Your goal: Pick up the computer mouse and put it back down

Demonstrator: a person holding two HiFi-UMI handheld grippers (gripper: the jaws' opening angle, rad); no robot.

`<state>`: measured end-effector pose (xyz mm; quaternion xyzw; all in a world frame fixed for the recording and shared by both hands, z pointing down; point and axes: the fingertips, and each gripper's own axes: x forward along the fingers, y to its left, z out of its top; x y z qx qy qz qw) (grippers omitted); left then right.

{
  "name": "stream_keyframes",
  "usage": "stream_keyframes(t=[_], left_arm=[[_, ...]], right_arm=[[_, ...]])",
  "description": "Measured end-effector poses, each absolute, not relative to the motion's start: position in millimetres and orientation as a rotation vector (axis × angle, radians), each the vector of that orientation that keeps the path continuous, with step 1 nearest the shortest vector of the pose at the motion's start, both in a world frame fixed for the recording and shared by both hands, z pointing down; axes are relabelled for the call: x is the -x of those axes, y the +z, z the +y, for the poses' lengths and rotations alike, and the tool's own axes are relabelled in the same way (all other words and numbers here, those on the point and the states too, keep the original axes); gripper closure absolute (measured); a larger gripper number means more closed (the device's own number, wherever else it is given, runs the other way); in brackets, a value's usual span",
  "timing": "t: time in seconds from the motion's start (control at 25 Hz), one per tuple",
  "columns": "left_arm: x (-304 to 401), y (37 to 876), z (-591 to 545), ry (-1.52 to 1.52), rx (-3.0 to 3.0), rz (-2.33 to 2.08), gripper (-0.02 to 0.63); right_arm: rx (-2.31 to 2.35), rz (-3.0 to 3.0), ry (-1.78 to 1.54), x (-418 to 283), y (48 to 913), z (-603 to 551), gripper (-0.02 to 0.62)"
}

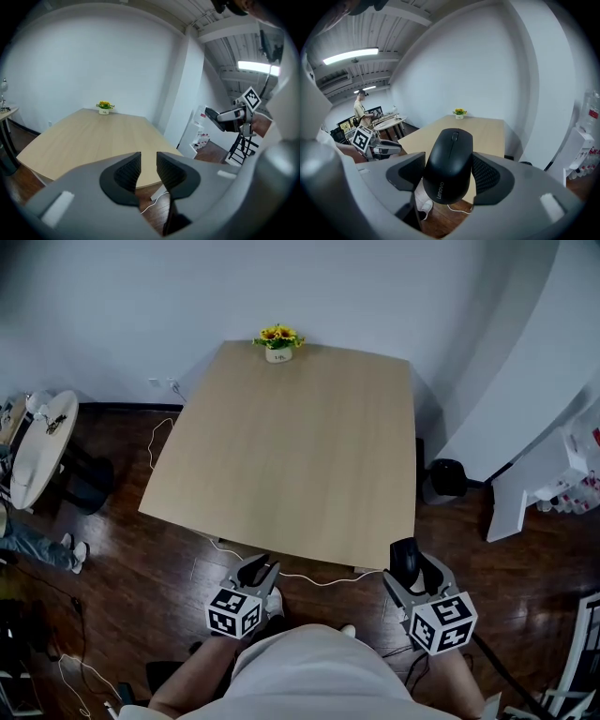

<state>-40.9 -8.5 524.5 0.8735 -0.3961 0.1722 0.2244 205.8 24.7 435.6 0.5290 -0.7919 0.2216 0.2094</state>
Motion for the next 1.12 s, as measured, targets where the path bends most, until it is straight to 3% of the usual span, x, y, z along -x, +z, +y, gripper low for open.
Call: stream_keyframes(t=[0.24, 0.56, 1.12], left_arm=[[40, 514, 2, 0.468, -2.437, -1.109, 0.555], [41, 505, 9, 0.465, -2.456, -1.131, 0.508], [42, 509, 11, 0.465, -2.451, -1.127, 0.509]], right_arm=[[-1.479, -2.205, 0.630, -213, 437, 32, 0.279], [-1.482, -2.219, 0.611, -214, 429, 38, 0.279], [-1.472, -2.210, 0.644, -210, 442, 36, 0.279]])
